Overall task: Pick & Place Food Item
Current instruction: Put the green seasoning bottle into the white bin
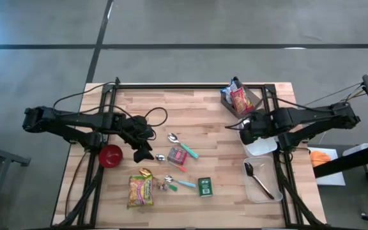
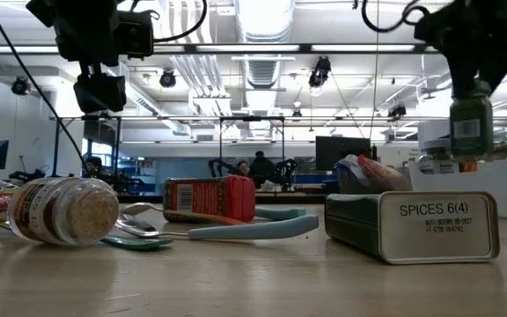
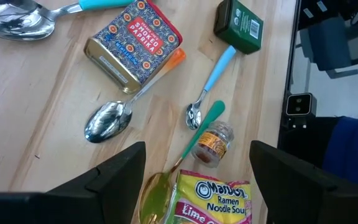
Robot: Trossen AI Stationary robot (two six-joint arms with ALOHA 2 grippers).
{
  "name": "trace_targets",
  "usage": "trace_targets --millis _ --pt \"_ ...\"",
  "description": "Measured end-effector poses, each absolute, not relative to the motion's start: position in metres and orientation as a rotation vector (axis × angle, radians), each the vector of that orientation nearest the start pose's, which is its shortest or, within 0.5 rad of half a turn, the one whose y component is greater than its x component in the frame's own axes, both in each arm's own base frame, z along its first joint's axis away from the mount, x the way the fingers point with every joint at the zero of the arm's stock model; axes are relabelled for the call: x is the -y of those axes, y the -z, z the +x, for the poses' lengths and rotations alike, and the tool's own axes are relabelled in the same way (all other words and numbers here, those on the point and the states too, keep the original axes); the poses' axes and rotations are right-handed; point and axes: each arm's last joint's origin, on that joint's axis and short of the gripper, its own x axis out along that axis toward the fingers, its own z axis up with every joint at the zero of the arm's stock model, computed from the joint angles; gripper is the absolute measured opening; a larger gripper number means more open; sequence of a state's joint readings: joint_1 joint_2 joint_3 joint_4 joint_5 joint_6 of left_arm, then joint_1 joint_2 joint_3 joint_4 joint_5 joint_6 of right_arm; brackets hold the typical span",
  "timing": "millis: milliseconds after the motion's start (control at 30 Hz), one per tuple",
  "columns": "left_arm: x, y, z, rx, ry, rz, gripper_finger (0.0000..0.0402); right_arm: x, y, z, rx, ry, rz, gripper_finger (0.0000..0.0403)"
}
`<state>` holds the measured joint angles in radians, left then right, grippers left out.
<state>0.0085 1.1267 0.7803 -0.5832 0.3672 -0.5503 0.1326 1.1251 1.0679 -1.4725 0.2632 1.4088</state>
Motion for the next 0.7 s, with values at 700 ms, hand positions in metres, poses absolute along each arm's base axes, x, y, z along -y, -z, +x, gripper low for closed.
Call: trace_targets --millis 700 --pt "0.008 -0.24 0.216 -0.975 0.076 -0.68 0.0289 -0.012 -0.255 0.161 -0.973 1.305 0.961 0.0197"
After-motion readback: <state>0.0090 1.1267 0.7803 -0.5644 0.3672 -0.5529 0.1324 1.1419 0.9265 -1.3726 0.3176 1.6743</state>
